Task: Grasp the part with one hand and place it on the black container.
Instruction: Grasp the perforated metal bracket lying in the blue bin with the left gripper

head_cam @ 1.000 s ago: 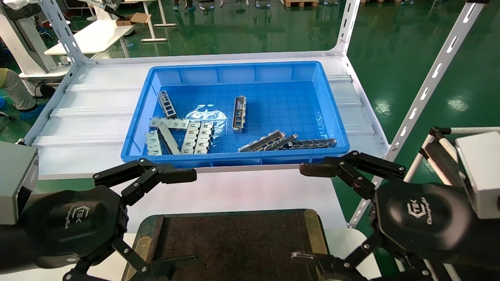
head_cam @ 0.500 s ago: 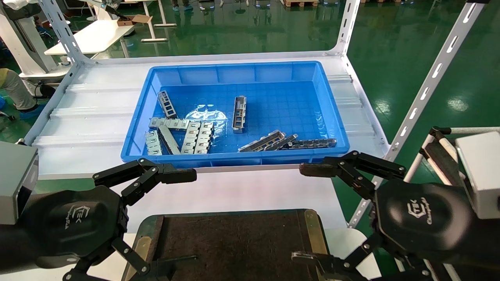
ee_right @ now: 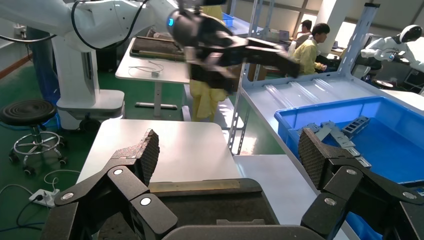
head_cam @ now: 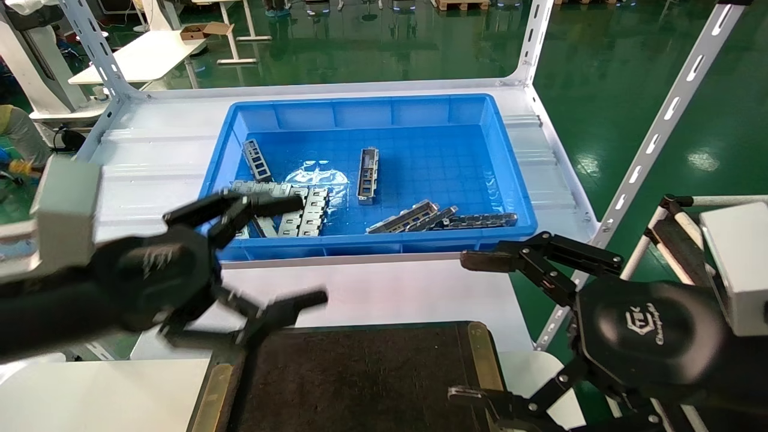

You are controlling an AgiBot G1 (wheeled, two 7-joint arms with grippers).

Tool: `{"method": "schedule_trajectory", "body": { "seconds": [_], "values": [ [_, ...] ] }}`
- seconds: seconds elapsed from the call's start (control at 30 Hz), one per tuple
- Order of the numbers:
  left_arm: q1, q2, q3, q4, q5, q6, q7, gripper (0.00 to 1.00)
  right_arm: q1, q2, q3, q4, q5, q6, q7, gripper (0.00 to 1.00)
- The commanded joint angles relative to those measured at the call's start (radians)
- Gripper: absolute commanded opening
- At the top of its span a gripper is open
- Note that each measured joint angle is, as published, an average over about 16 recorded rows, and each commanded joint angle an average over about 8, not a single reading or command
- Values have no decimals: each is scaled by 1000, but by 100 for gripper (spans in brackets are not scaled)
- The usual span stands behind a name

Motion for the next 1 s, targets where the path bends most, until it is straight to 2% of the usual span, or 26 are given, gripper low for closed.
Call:
{"method": "schedule_trajectory", "body": {
  "seconds": [0.03, 0.3, 0.57, 0.77, 1.0],
  "values": [
    [2, 18, -1, -9, 20, -60, 1, 100, 0, 0, 0, 0, 0, 0, 0, 100],
    [-29, 123, 72, -46, 199, -339, -99, 100, 0, 0, 0, 0, 0, 0, 0, 100],
    [-102, 251, 193, -8, 413, -580, -289, 100, 0, 0, -1, 0, 0, 0, 0, 100],
    [-186, 367, 290, 123, 577, -716, -452, 100, 0, 0, -1, 0, 1, 0, 0, 100],
    [-287, 519, 383, 357, 751, -820, -605, 100, 0, 0, -1, 0, 1, 0, -1, 100]
  ]
}}
